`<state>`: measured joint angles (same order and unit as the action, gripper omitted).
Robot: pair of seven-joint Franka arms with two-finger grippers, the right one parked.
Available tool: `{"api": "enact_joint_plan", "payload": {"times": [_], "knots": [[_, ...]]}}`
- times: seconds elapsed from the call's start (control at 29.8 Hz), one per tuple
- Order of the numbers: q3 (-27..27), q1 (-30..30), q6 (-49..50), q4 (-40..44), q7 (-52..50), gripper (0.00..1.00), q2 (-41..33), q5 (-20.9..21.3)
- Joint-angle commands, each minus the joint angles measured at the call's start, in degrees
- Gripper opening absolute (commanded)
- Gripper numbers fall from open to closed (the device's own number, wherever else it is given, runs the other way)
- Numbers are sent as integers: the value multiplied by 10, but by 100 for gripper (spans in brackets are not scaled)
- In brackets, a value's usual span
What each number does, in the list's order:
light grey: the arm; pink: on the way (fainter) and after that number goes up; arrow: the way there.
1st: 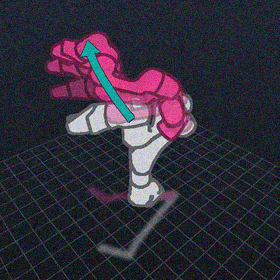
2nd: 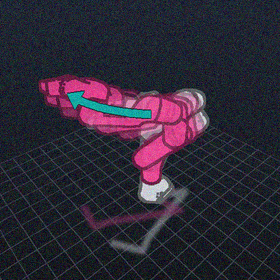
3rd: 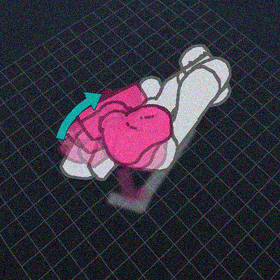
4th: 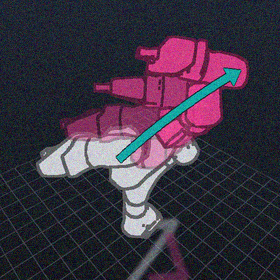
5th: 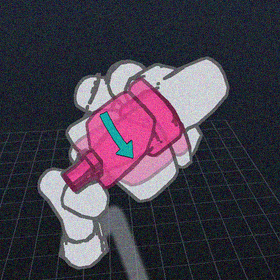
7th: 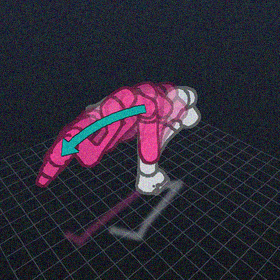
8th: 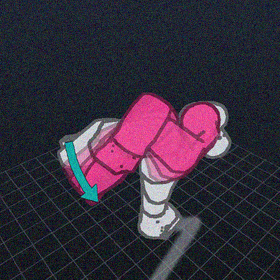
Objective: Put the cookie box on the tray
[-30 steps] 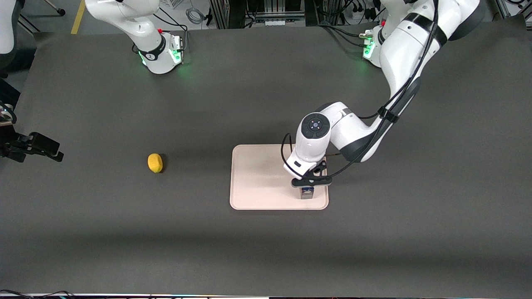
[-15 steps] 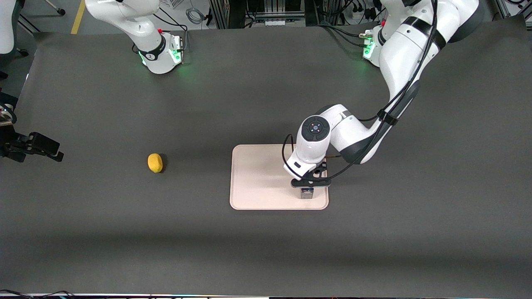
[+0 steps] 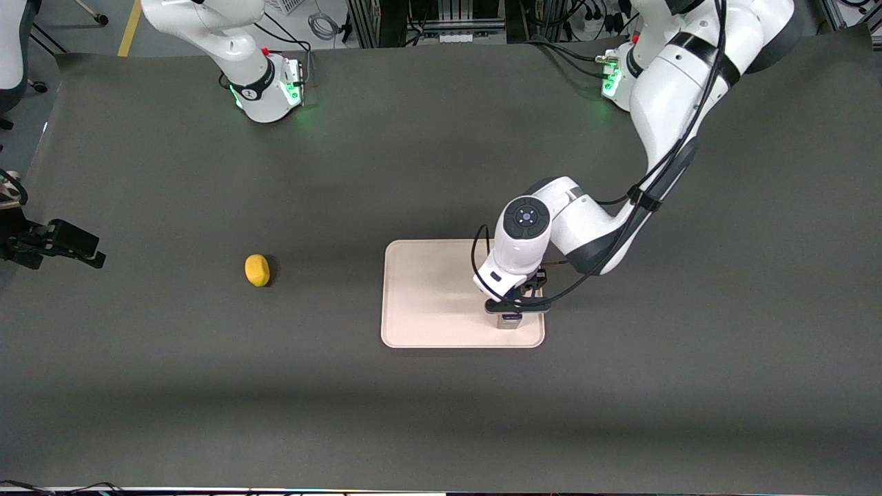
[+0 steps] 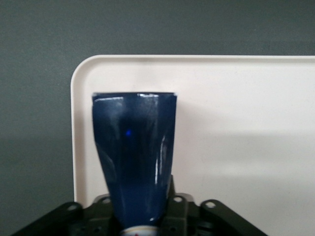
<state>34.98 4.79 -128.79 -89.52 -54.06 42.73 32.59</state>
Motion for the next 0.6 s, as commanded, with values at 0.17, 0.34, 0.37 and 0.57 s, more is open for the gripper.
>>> {"api": "enact_joint_plan", "payload": {"times": [0.17, 0.34, 0.37, 0.57], "knots": [[0, -31, 164, 14, 130, 100, -199, -153], [-4, -89, 230, 22, 227, 100, -254, -213], [-7, -100, 244, 23, 248, 100, -262, -213], [-80, -117, 293, 22, 366, 100, -309, -221]]}}
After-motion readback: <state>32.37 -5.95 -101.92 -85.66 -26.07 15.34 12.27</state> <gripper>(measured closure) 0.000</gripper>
